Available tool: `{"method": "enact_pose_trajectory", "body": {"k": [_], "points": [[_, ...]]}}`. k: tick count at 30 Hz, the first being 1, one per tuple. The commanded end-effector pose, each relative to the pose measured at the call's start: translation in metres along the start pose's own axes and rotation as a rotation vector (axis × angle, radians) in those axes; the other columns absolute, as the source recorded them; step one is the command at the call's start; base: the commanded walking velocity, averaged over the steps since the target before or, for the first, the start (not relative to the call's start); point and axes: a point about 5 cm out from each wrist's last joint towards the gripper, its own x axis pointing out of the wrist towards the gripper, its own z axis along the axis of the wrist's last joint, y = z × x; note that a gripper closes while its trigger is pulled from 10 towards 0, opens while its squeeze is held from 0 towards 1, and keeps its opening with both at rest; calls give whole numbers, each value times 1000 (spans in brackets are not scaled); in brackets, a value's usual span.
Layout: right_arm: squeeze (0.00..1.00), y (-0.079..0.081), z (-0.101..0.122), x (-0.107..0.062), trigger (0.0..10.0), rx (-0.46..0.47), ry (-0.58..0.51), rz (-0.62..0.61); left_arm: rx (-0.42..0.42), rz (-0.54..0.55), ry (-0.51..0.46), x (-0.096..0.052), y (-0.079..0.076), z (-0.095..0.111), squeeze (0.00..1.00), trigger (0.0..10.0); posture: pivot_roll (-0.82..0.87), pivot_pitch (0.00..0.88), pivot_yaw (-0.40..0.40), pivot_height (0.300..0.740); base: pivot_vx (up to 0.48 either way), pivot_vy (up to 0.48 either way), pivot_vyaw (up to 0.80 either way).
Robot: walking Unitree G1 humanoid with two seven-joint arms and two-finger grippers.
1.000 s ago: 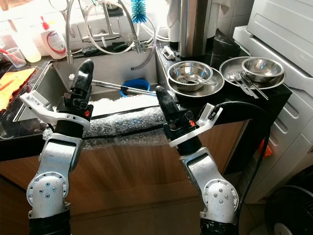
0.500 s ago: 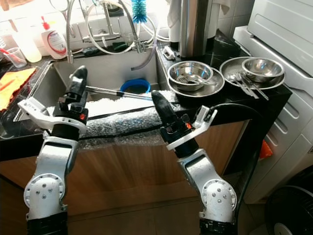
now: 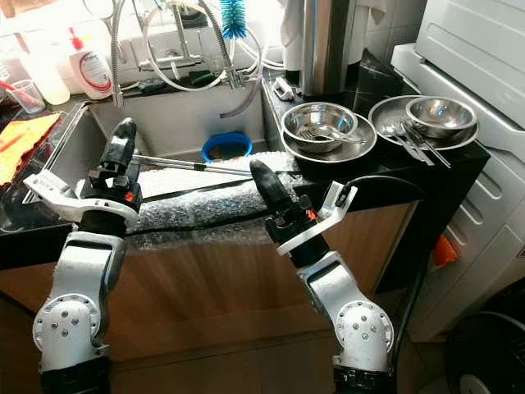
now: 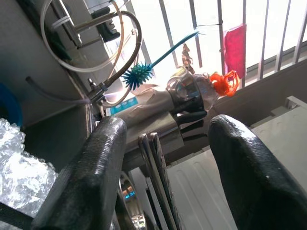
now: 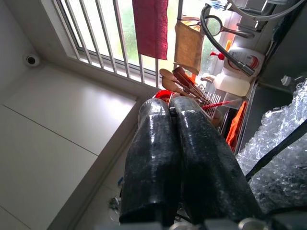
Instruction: Kitchen organization
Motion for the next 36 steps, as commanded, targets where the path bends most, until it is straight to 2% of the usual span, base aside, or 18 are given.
{"method": "enact_pose_trajectory", "body": {"k": [1, 12, 35, 36], "points": [[0, -11, -24, -11, 10000, 81, 19, -53, -119, 208, -10, -42, 36, -16, 0, 0, -127, 0, 108, 740, 0, 0, 0], [0, -10, -25, -11, 10000, 74, 22, -54, -107, 247, 14, -49, 44, -14, 0, 0, -127, 0, 109, 740, 0, 0, 0], [0, -12, -22, -10, 10000, 62, -8, -75, -113, 253, 24, -52, 44, -15, 0, 0, -124, 0, 108, 740, 0, 0, 0], [51, -12, -22, -10, 10000, 61, -10, -81, -117, 252, 21, -51, 44, -15, 0, 0, -124, 0, 108, 740, 0, 0, 0]]}}
